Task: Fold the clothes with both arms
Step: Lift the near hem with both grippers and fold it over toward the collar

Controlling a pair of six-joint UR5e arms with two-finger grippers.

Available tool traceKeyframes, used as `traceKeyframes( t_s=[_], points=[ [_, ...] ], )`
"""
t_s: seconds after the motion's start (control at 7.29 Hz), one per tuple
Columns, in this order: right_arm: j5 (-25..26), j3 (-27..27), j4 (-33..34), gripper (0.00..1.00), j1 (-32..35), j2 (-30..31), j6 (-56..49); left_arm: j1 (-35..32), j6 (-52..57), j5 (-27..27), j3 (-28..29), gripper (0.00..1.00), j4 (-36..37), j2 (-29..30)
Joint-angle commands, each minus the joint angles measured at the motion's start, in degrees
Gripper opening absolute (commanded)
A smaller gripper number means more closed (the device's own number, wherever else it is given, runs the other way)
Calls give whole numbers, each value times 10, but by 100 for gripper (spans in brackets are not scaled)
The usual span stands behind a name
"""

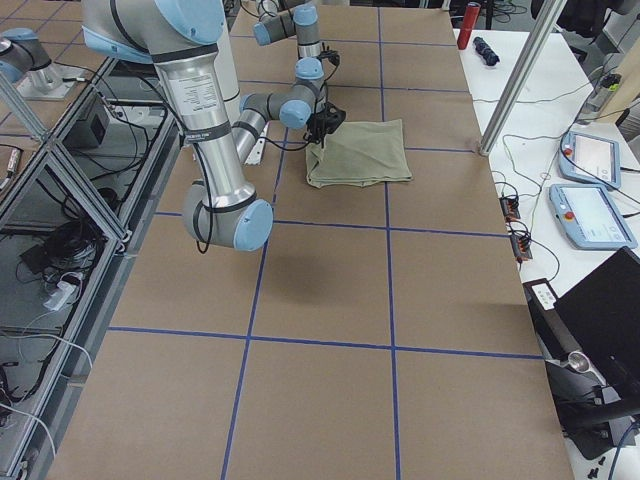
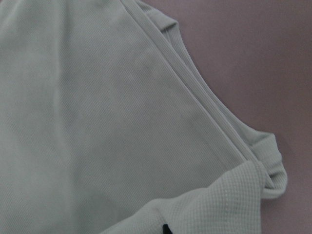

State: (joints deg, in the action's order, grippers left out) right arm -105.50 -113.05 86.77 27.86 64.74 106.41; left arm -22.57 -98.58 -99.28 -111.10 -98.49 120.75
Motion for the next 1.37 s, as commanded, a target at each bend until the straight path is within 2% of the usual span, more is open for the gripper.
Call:
traceKeyframes(
  t_s=[0.0,0.27,0.55,0.82,0.96,1.1,1.23],
  points=[
    [0,61,-16,0,63,-43,-23,-47,7,0,85,0,-76,22],
    [3,150,-110,0,96,-75,-23,-78,8,0,133,0,-89,58],
    [0,232,-110,0,126,-126,-22,-108,28,0,161,0,-111,66],
    [-1,282,-112,0,136,-145,-33,-130,20,0,254,0,-150,110],
    [1,322,-121,18,137,-167,-34,-142,26,1,310,80,-178,133],
    [2,358,-161,99,137,-180,-41,-162,29,1,342,100,-198,147],
    [0,371,-176,100,140,-180,-43,-182,50,-2,343,100,-197,147]
  ],
)
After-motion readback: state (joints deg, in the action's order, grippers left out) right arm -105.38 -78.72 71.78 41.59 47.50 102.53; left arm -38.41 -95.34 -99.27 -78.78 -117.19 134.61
